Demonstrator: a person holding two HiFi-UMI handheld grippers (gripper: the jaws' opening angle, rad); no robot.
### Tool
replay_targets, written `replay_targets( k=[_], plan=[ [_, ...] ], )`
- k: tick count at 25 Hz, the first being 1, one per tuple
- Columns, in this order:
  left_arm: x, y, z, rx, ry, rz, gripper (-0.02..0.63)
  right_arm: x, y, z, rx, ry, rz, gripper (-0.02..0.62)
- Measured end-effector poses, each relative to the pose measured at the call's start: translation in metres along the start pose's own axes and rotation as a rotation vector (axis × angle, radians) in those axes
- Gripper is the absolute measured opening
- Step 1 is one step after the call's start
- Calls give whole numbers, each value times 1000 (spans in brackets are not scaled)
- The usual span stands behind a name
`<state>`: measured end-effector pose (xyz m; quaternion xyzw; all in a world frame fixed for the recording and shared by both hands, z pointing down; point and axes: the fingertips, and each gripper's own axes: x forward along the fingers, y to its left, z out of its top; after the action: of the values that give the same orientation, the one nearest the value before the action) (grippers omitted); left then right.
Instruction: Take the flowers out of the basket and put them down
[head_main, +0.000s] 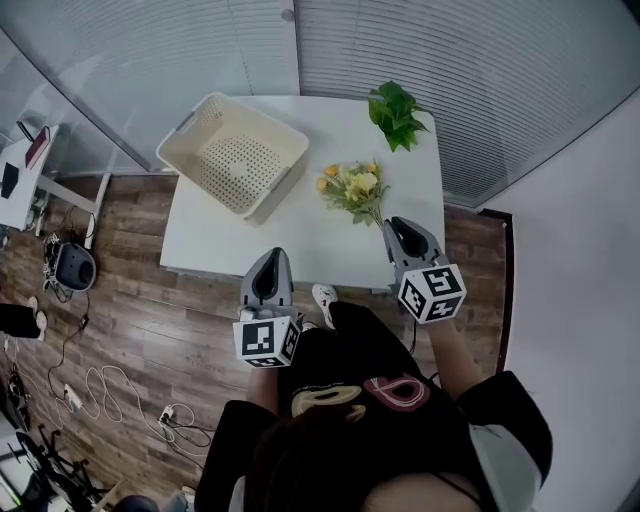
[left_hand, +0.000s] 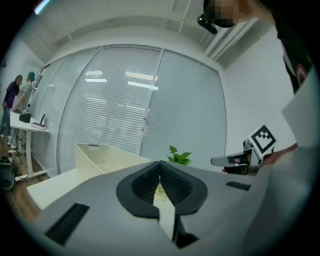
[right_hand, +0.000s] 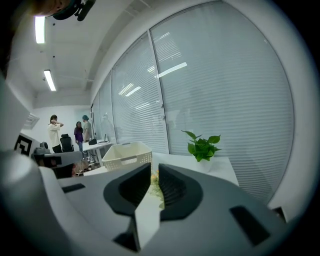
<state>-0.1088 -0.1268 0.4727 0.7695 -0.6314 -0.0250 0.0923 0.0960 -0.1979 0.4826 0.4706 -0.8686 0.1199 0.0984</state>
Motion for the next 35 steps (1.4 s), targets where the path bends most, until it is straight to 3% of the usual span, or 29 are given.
replay_targets(
  k=[5, 35],
  plan=[
    [-4, 1, 1, -5, -4, 7, 17, -3, 2, 3, -34, -17, -26, 11],
    [-18, 18, 4, -5, -19, 23, 17, -8, 26, -3, -76, -46, -26, 9]
  ],
)
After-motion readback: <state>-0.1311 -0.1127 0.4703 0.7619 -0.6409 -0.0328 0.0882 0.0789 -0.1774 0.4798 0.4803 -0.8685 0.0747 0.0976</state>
